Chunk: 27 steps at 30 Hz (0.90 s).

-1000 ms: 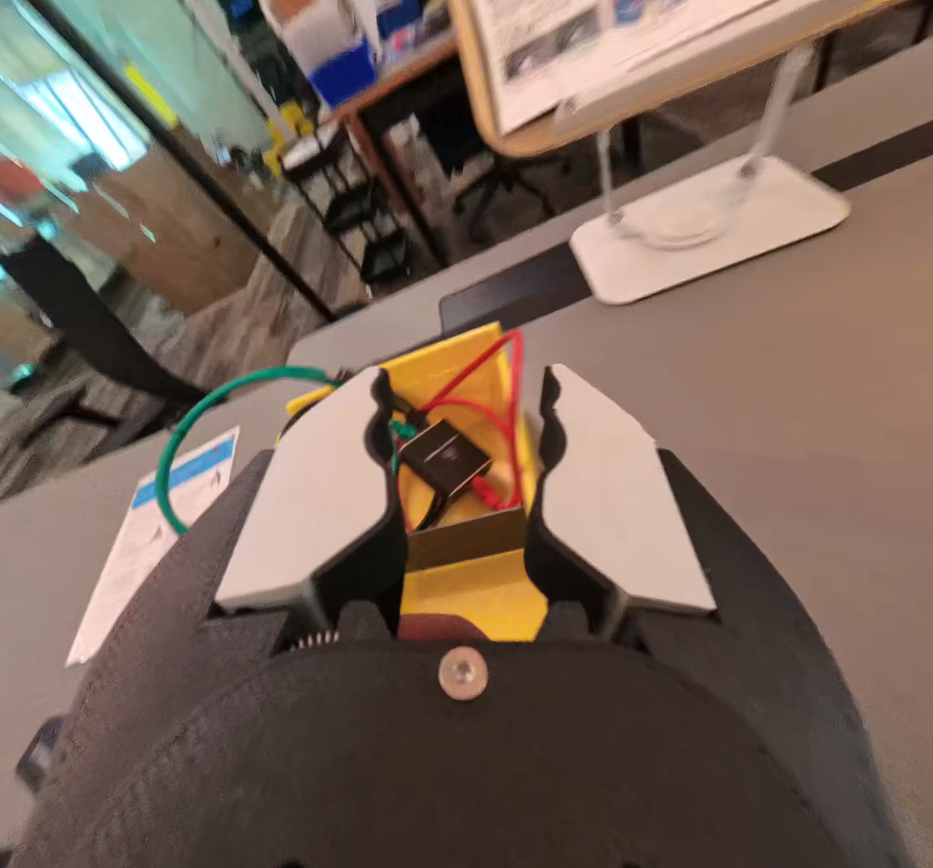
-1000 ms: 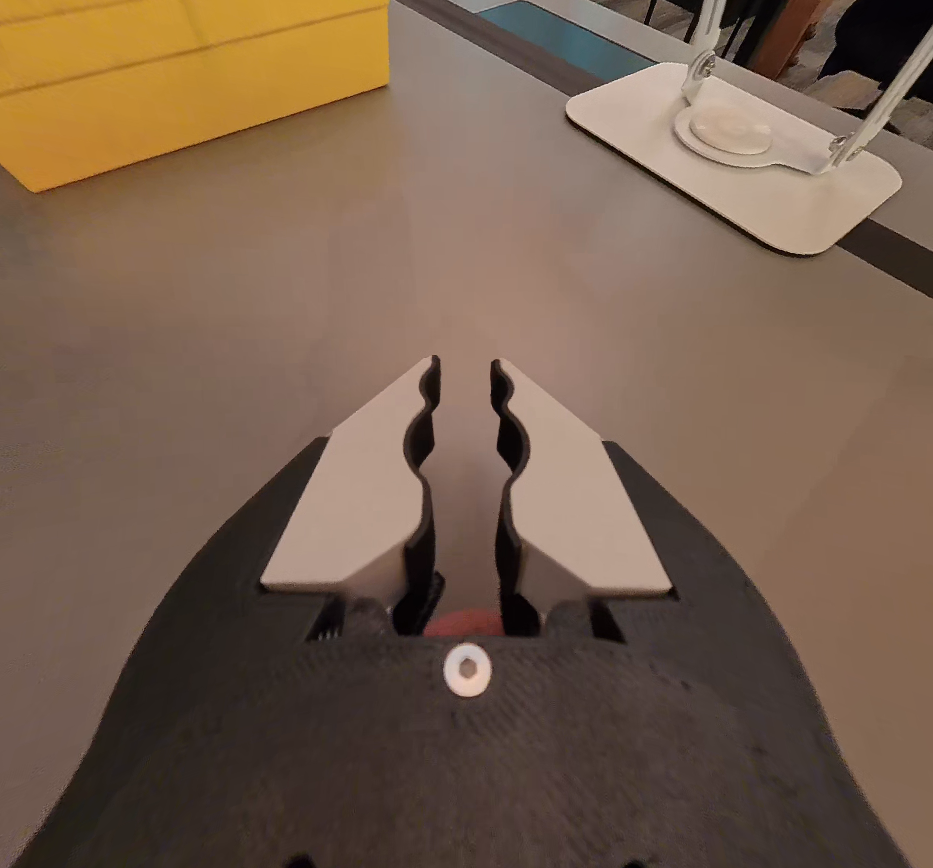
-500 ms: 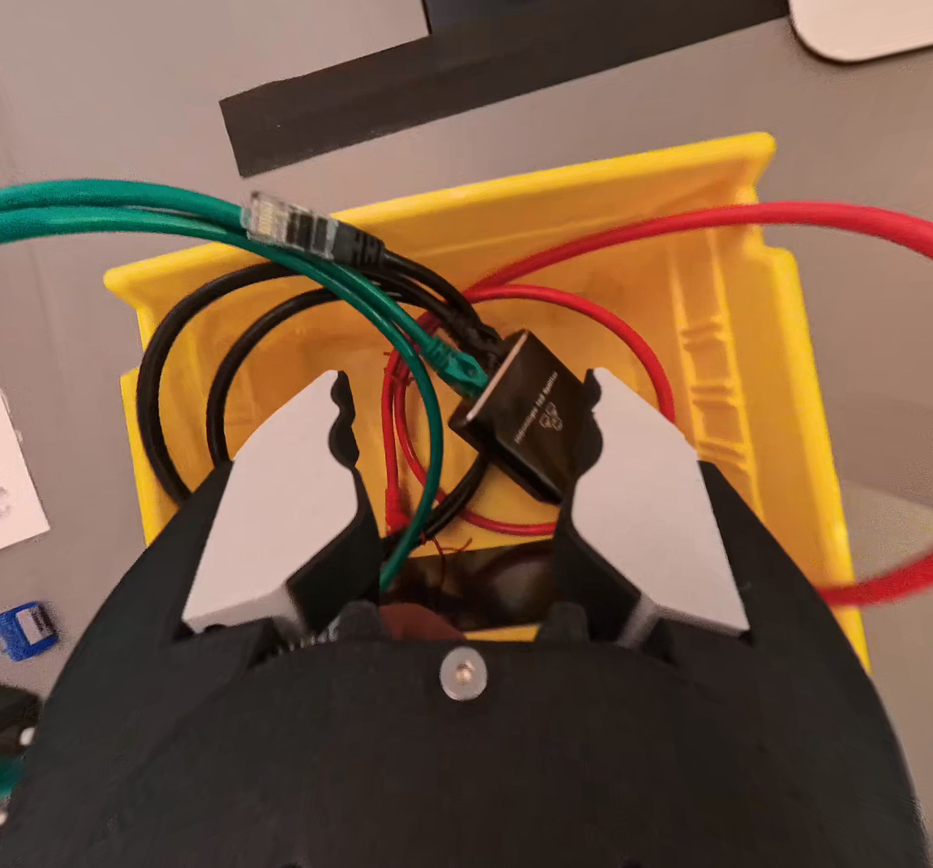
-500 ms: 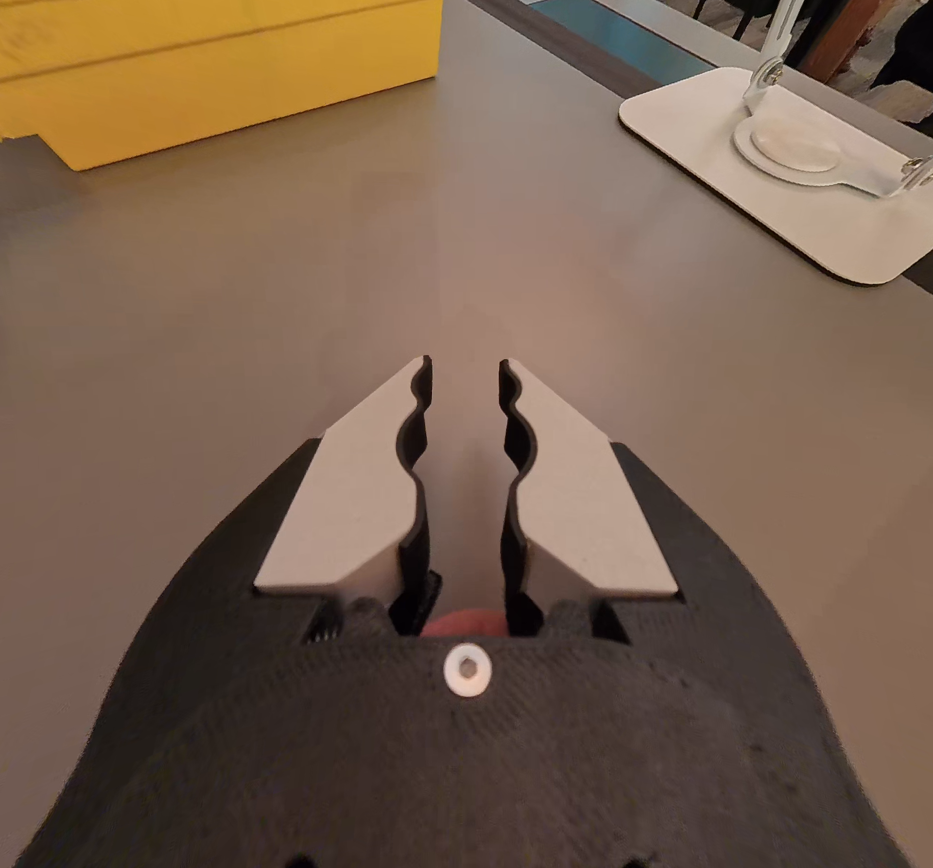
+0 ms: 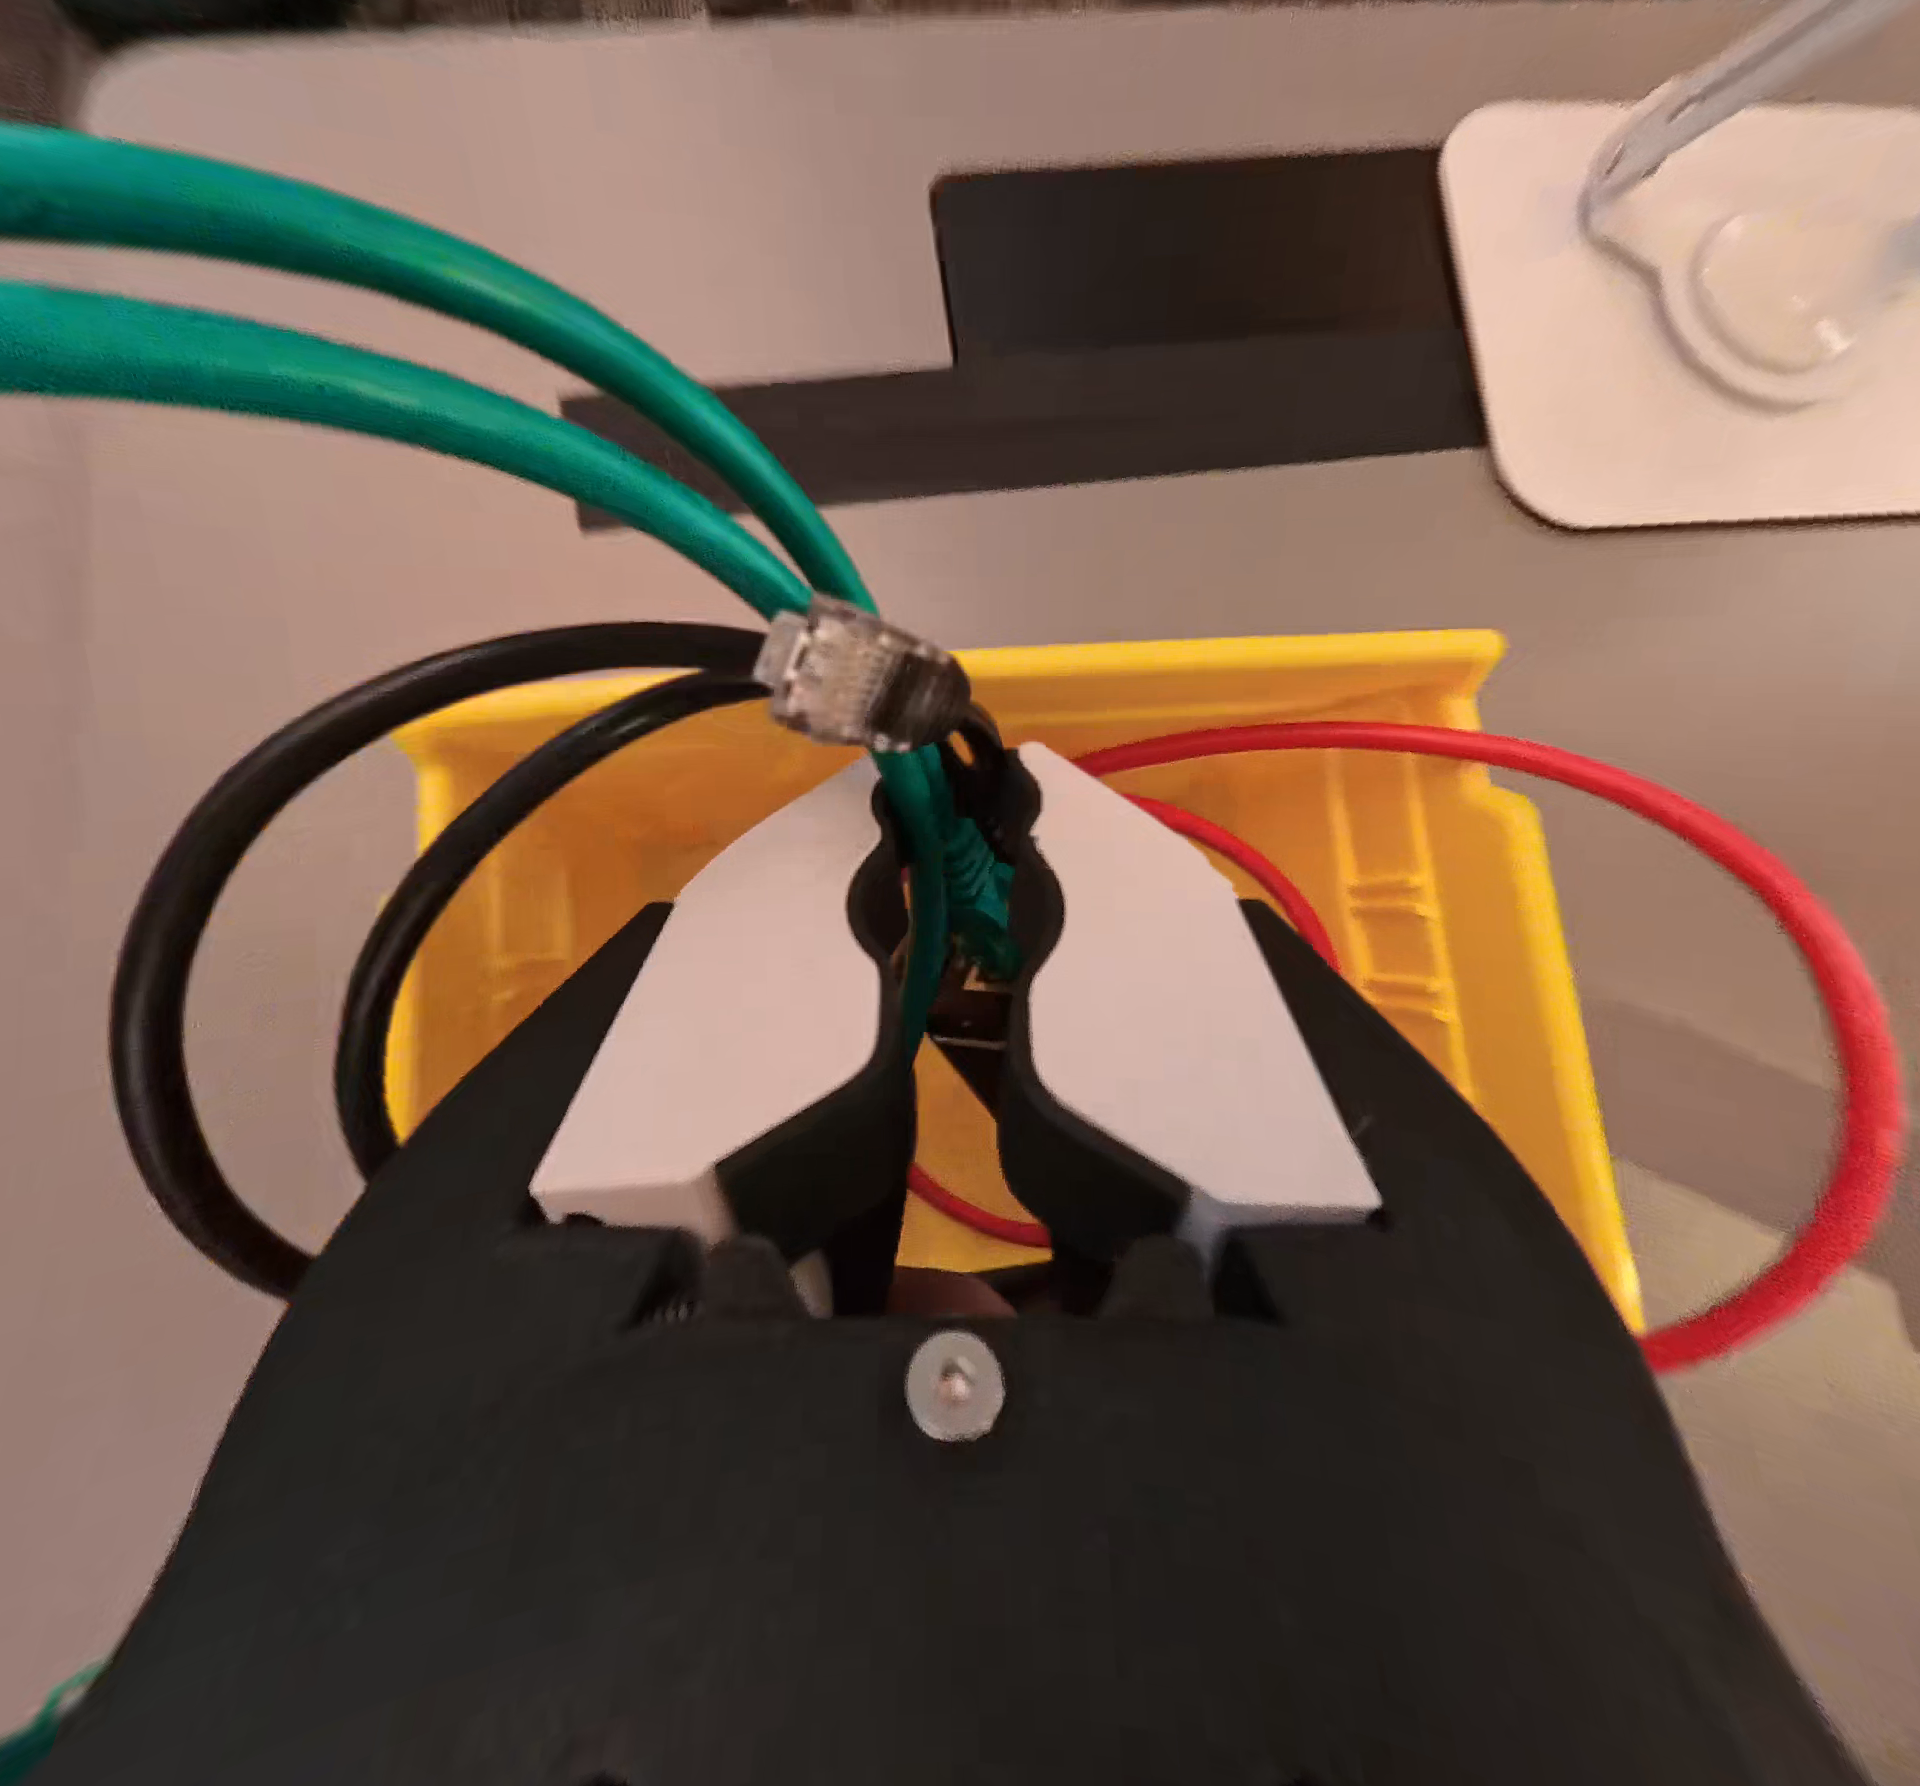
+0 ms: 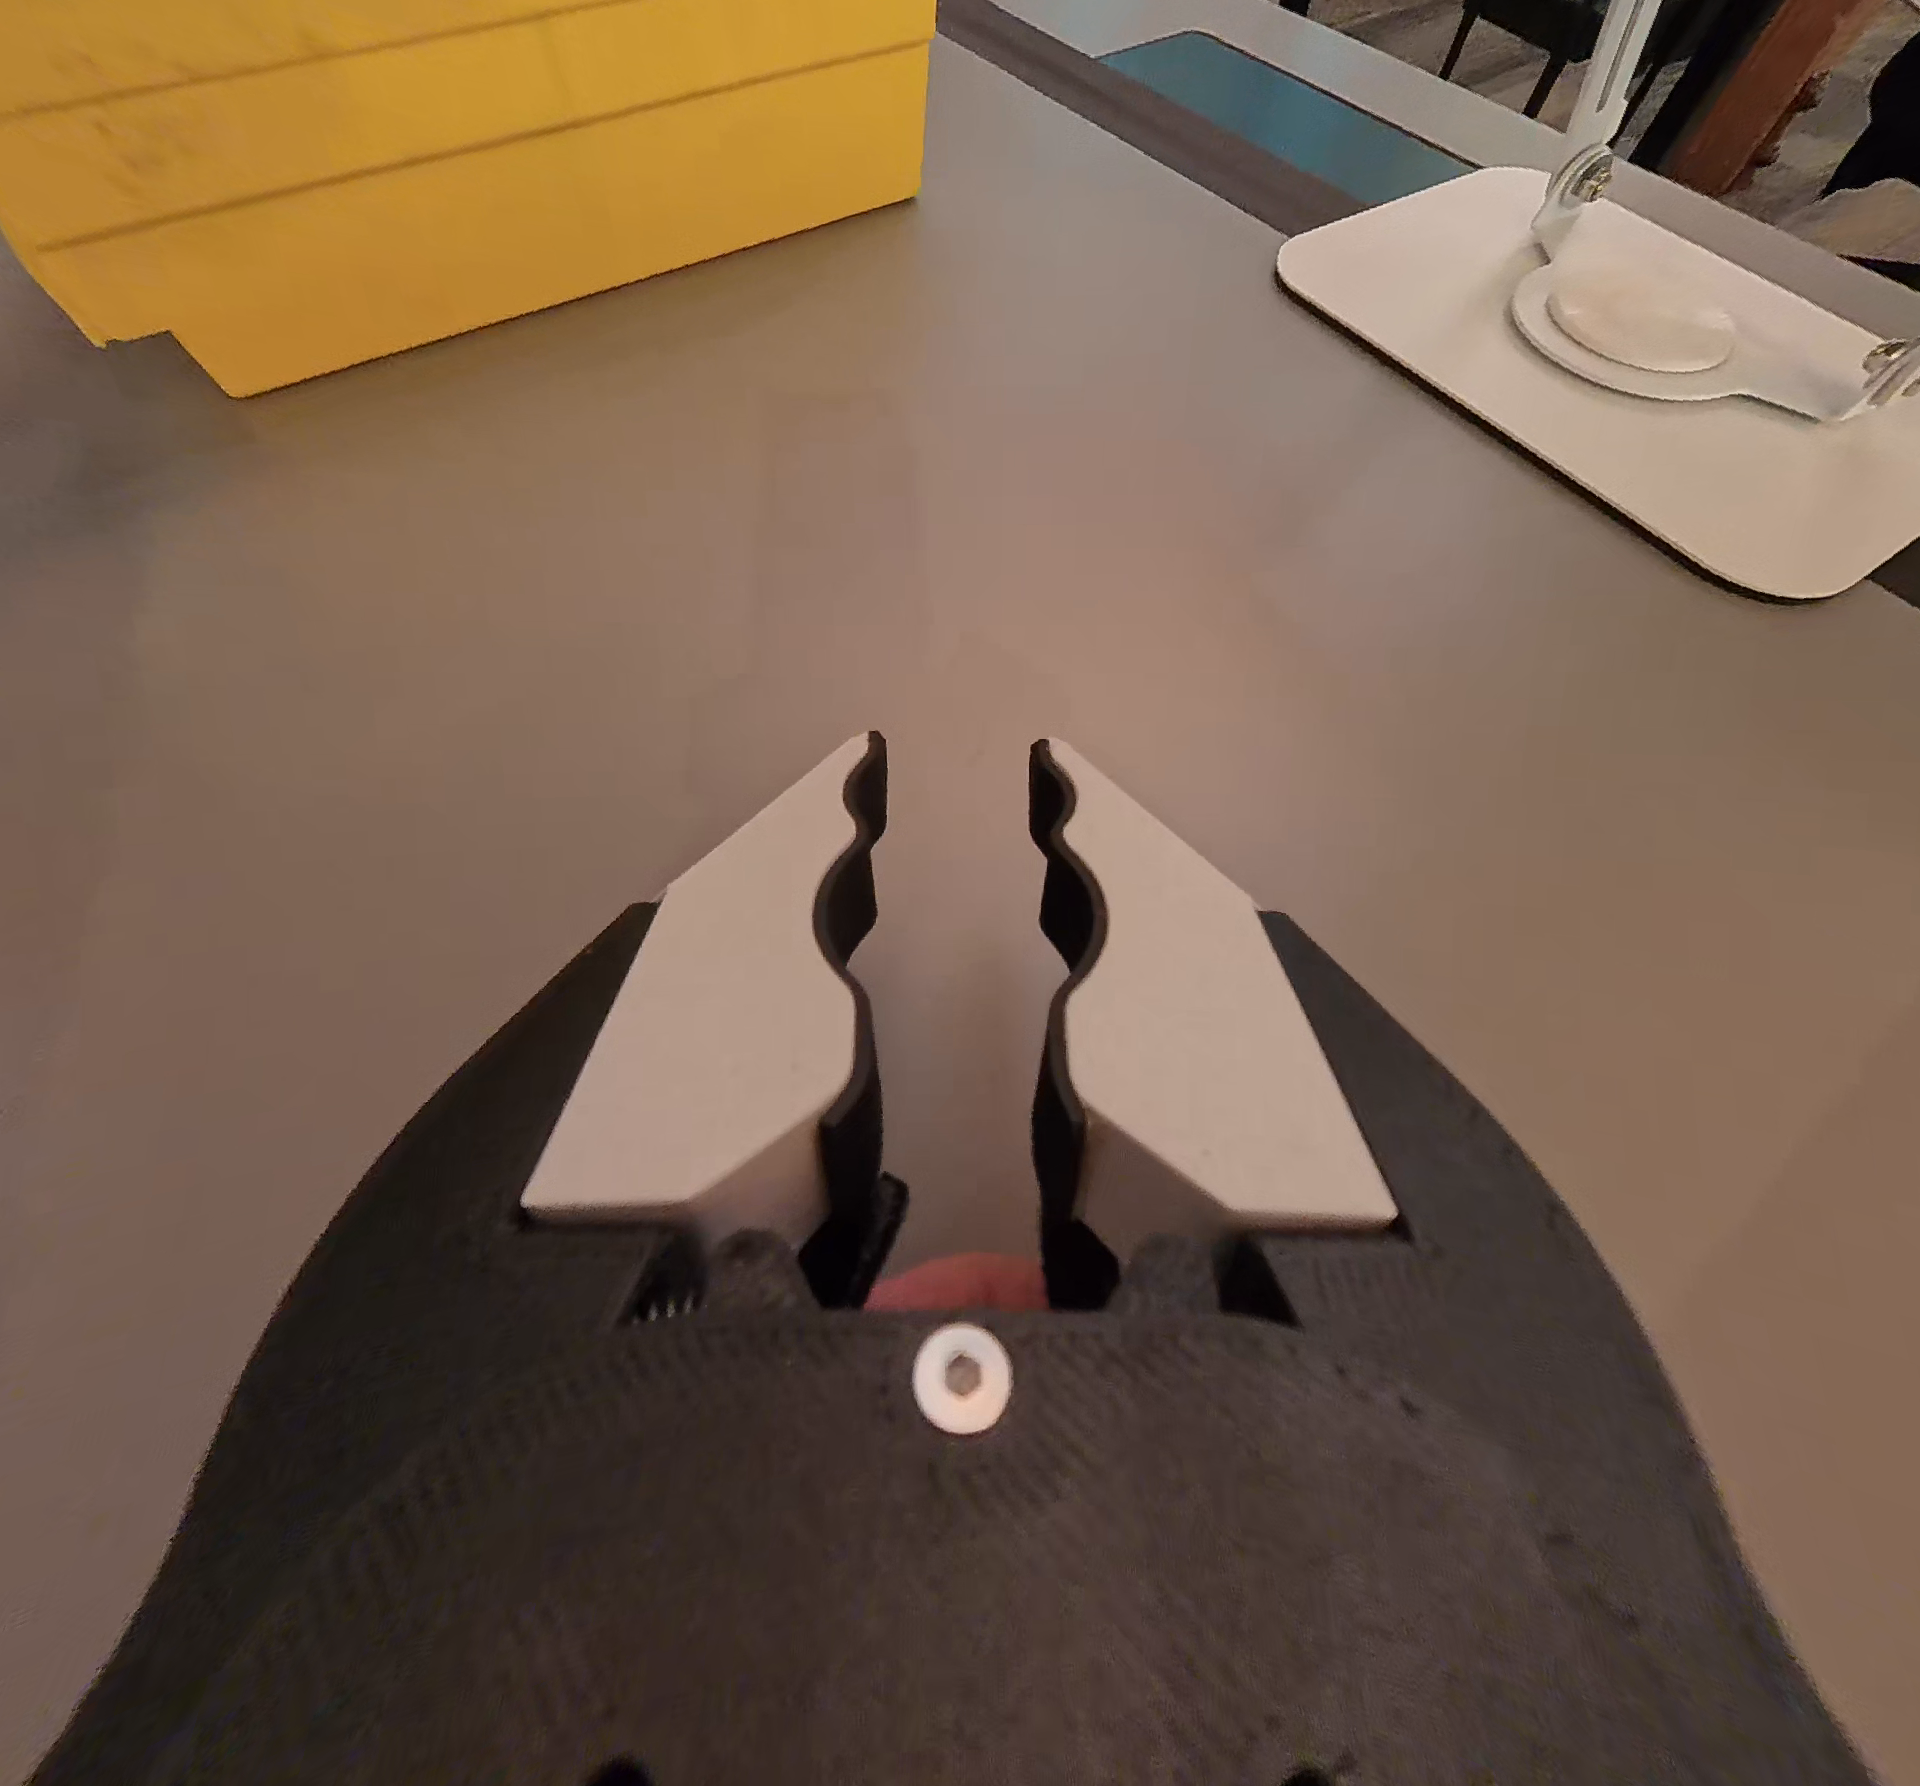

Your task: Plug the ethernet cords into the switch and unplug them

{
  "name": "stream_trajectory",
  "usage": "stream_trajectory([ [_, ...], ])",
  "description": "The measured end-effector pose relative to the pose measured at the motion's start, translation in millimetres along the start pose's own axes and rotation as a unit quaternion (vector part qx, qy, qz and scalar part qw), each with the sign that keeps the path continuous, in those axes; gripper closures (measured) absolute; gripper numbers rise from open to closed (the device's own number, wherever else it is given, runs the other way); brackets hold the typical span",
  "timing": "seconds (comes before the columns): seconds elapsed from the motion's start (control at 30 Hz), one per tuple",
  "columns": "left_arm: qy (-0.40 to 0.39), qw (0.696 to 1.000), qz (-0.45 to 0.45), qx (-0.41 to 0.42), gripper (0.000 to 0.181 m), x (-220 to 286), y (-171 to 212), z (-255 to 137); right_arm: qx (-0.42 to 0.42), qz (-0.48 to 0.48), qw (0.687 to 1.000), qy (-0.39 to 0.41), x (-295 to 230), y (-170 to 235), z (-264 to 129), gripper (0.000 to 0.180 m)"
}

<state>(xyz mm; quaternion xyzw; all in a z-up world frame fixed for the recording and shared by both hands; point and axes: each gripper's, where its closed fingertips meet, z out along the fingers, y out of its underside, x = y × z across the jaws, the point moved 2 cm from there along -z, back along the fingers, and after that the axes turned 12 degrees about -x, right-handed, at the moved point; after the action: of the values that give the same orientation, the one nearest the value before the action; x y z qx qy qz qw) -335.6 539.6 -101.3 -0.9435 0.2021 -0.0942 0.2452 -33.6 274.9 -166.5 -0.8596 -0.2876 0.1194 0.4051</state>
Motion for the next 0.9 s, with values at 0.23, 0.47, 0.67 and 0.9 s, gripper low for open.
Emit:
stream_trajectory([
  [0.23,-0.042,0.991,0.067,0.111,0.171,12.5,-33.4,-92.2,0.008,0.005,1.0,-0.004,-0.4,-3.8,-3.6,0.155],
  [0.47,-0.089,0.967,0.132,0.201,0.173,45.5,-73.2,-185.2,0.009,-0.007,1.0,-0.002,-5.2,-6.1,-4.7,0.155],
  [0.67,-0.131,0.947,0.163,0.244,0.177,64.8,-114.3,-251.7,0.012,-0.013,1.0,0.001,-6.1,-7.8,-7.4,0.155],
  [0.9,-0.144,0.923,0.176,0.31,0.175,95.2,-155.5,-326.5,0.014,-0.015,1.0,0.0,-6.7,-8.7,-8.0,0.155],
])
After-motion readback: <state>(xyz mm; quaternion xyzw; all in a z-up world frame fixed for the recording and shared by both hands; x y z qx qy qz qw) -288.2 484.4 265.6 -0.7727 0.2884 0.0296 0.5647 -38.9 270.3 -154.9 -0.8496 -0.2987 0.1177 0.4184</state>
